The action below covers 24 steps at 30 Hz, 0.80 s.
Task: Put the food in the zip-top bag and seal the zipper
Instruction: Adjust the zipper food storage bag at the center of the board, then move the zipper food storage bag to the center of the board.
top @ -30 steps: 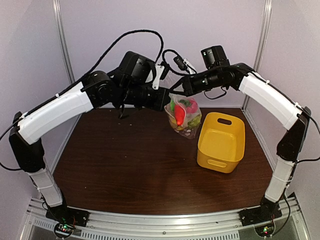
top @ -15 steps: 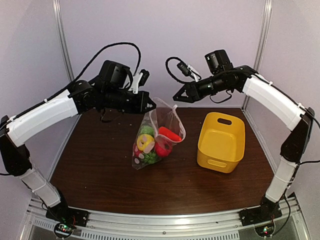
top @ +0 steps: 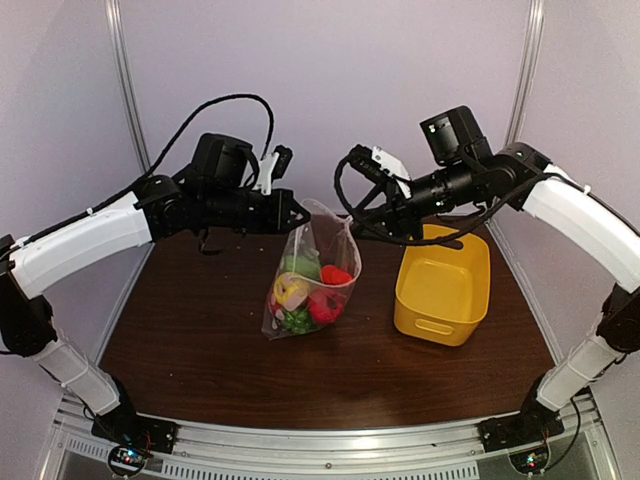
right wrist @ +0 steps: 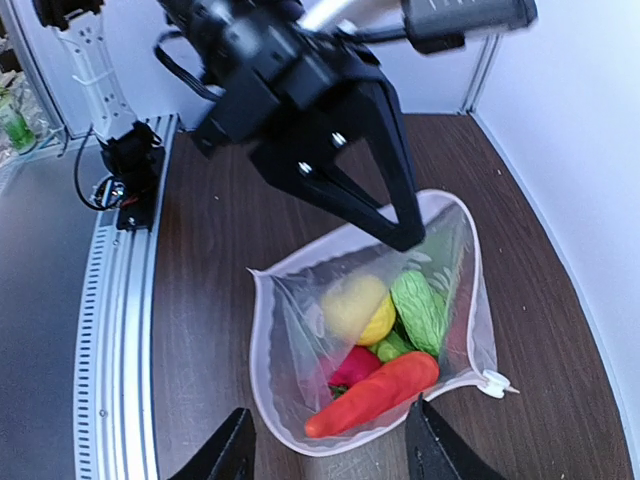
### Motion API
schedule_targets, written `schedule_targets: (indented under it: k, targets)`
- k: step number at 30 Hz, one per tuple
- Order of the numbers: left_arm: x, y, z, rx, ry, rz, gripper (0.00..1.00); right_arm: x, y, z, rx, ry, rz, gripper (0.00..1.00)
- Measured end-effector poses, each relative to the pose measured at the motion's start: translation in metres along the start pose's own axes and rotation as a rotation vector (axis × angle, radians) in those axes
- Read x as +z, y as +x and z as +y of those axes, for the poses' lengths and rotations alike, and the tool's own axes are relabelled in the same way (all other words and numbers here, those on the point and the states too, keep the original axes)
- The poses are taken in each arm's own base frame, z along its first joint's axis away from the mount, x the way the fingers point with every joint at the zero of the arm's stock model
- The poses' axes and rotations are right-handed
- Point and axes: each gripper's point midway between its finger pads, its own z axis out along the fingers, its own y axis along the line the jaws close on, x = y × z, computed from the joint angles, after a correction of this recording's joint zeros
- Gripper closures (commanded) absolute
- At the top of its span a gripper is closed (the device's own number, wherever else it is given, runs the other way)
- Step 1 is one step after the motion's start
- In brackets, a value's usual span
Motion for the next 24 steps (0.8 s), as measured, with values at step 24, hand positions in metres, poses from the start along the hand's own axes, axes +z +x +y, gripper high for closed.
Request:
schedule_targets:
  k: [24]
  targets:
    - [-0.037, 0.033, -0.054, 0.395, 0.354, 0.097, 1.0, 0.017, 0.126, -0.027, -0.142, -0.144, 0.137, 0.28]
